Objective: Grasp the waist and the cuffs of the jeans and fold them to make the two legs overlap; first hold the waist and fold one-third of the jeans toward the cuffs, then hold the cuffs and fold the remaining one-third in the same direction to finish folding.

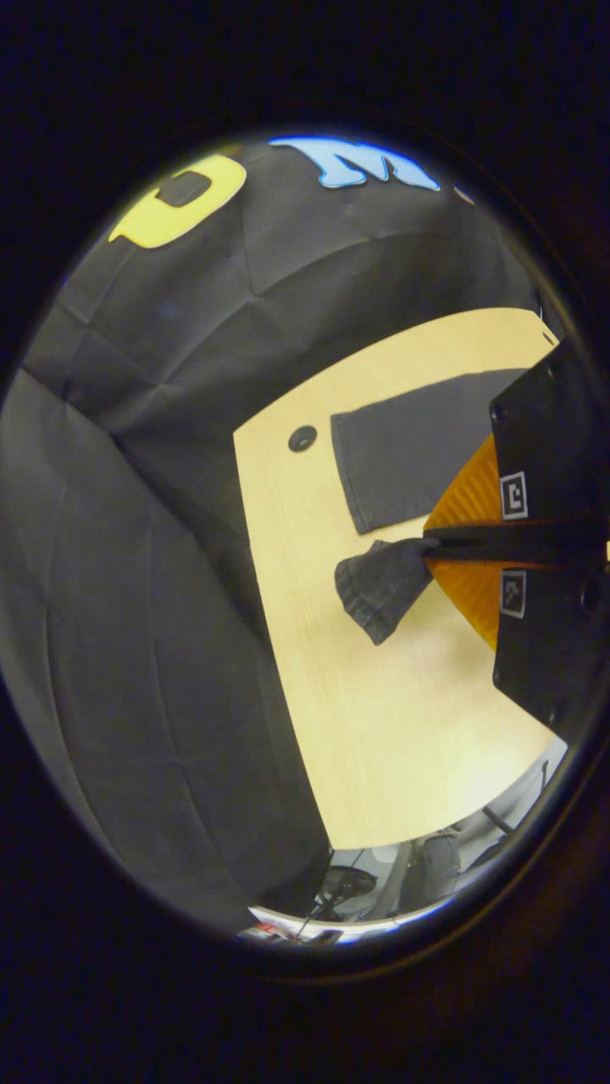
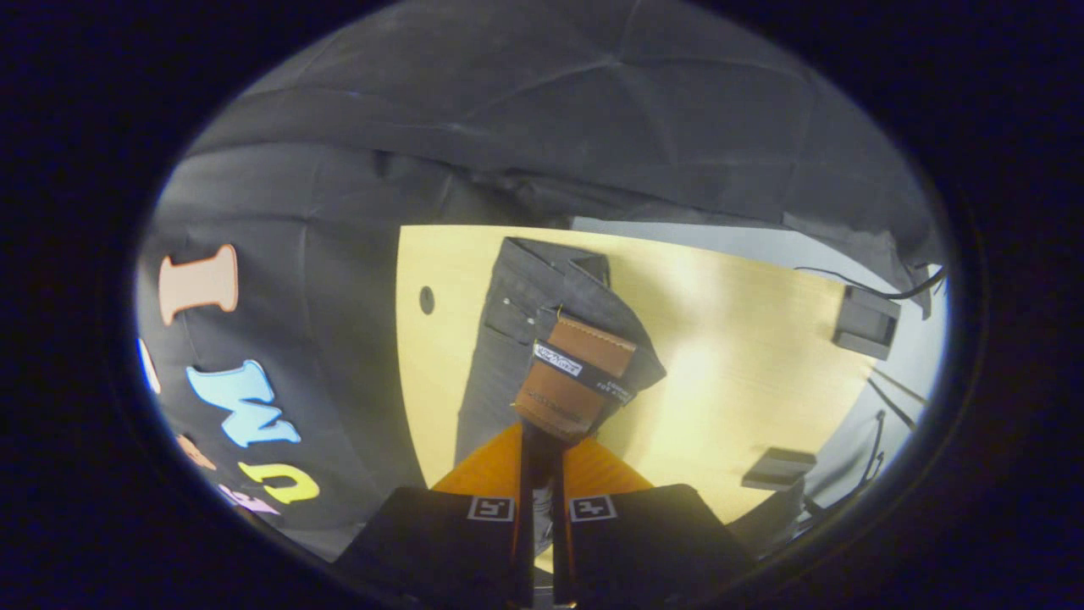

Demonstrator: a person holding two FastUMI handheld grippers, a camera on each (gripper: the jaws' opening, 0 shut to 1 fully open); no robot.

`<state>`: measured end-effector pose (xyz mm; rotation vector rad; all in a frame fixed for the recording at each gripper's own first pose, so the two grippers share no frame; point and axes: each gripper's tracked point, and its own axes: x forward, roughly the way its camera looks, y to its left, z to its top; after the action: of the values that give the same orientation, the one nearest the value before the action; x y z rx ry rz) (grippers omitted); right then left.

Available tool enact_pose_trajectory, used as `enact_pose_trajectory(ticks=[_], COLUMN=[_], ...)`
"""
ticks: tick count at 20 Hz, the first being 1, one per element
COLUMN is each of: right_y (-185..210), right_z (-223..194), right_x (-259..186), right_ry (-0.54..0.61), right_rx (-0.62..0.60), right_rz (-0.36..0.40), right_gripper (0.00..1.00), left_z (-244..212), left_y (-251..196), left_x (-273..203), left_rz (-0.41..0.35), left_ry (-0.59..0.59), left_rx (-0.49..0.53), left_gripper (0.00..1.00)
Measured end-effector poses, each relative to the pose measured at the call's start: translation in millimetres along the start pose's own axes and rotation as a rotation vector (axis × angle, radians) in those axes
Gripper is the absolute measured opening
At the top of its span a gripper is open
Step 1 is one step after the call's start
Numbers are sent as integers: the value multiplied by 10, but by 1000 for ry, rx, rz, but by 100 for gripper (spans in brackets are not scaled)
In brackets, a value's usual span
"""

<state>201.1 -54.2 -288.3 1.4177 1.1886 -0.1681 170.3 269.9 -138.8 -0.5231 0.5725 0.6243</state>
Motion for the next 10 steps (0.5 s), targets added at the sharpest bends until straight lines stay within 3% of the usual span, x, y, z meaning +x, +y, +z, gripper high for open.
enact_pose_trajectory(ticks=[3, 6, 10], right_y=[311, 396, 482], right_z=[232, 497, 669], right_x=[279, 680, 1154], right_ry=[-23, -57, -67], right_rx=[52, 96, 115], right_rz=[23, -24, -70], right_gripper=[8, 8, 8], left_z=[-15, -69, -192], left_y=[-532, -1028, -1255], left_x=[241, 659, 1154], left_rz=[-11, -8, 42], left_ry=[14, 31, 69], left_rx=[78, 143, 264], left_gripper=[7, 7, 7])
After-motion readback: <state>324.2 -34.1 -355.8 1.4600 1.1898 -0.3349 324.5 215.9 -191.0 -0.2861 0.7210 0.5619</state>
